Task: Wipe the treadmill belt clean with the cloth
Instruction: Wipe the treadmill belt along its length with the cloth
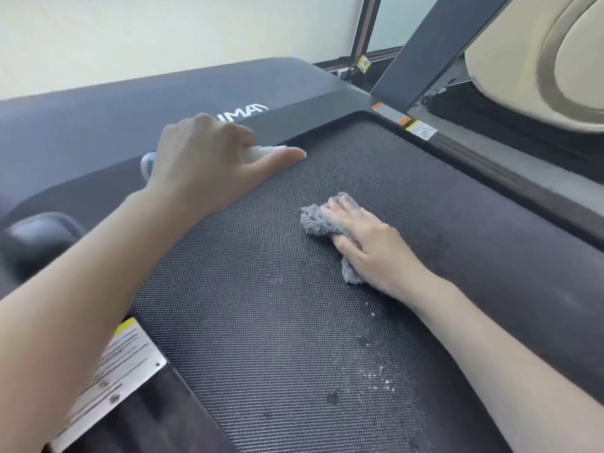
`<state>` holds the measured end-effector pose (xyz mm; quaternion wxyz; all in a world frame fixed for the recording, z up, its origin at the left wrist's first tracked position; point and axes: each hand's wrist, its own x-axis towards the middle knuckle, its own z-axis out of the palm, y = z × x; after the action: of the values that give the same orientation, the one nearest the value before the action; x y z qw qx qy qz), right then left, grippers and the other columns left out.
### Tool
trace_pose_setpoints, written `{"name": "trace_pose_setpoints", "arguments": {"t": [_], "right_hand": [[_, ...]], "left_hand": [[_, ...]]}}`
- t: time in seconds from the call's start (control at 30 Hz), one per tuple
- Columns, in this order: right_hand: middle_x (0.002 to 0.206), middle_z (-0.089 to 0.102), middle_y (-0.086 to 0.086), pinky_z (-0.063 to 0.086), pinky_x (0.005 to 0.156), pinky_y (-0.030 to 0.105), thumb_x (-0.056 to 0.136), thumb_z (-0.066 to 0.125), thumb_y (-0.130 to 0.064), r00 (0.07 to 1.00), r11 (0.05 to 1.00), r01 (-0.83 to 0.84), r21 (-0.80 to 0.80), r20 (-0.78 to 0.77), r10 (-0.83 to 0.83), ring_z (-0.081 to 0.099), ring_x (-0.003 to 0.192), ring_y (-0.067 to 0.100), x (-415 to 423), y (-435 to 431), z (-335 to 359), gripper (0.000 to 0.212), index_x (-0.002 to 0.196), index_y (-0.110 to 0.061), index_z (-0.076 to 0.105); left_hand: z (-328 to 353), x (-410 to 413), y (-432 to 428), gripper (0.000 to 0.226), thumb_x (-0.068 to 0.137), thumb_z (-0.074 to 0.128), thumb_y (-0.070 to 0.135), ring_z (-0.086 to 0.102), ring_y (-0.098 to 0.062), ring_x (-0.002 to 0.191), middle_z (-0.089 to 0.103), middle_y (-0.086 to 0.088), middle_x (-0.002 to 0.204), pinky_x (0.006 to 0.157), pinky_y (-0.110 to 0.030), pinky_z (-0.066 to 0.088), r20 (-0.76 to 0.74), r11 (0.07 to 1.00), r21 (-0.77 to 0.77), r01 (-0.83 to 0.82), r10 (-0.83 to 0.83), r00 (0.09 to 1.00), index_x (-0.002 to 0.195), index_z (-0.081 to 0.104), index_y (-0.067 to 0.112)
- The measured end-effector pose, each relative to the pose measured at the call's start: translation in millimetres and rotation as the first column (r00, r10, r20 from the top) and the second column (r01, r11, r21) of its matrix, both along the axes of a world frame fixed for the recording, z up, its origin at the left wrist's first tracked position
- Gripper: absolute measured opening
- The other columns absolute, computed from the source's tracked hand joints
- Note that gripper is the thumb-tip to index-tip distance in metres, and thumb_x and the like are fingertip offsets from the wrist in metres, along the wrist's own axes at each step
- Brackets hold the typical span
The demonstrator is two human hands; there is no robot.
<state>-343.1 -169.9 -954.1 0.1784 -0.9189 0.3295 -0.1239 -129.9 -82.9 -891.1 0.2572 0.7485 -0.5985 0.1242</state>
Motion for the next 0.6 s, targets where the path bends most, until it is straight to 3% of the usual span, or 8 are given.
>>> {"name": "trace_pose_setpoints", "arguments": {"t": [0.1, 0.33, 0.47, 0.6], "right_hand": [[0.155, 0.018, -0.006, -0.001, 0.115, 0.018, 0.096, 0.044, -0.022, 0.99, 0.991, -0.134, -0.007, 0.035, 0.134, 0.002, 0.135, -0.006, 13, 38, 1, 0.052, 0.145, -0.022, 0.027], [0.152, 0.025, -0.002, 0.001, 0.118, 0.024, 0.094, 0.04, -0.025, 0.906, 0.907, -0.42, -0.033, 0.029, 0.421, 0.007, 0.143, 0.005, 4, 122, -8, 0.051, 0.144, -0.02, 0.032], [0.146, 0.04, 0.003, 0.014, 0.117, 0.03, 0.087, 0.041, -0.025, 0.869, 0.869, -0.49, -0.066, 0.047, 0.493, 0.023, 0.141, 0.012, -16, 148, -17, 0.052, 0.137, -0.012, 0.044], [0.149, 0.035, -0.001, 0.013, 0.117, 0.029, 0.089, 0.039, -0.025, 0.857, 0.852, -0.515, -0.096, -0.022, 0.515, 0.017, 0.142, 0.008, -34, 147, -17, 0.053, 0.14, -0.015, 0.04]], "left_hand": [[4, -4, 4, 0.081, 0.076, 0.028, 0.086, 0.051, -0.022, 0.054, 0.052, -0.004, 0.053, 0.056, -0.032, 0.043, 0.023, 1.0, 0.006, 0.011, -0.011, 1.0, 0.056, 0.056, 0.012], [16, -21, 18, 0.081, 0.077, 0.03, 0.084, 0.046, -0.024, 0.051, 0.044, -0.004, 0.047, 0.055, -0.031, 0.034, 0.04, 0.999, -0.03, 0.033, -0.032, 0.999, 0.057, 0.057, 0.01], [16, -37, 26, 0.079, 0.079, 0.034, 0.082, 0.043, -0.02, 0.049, 0.041, -0.002, 0.046, 0.053, -0.03, 0.029, 0.034, 0.998, -0.04, 0.046, -0.044, 0.998, 0.057, 0.057, 0.009], [11, -46, 35, 0.074, 0.078, 0.033, 0.082, 0.038, -0.012, 0.048, 0.037, 0.003, 0.046, 0.053, -0.029, 0.026, 0.028, 0.999, -0.031, 0.043, -0.043, 0.999, 0.049, 0.042, 0.014]]}}
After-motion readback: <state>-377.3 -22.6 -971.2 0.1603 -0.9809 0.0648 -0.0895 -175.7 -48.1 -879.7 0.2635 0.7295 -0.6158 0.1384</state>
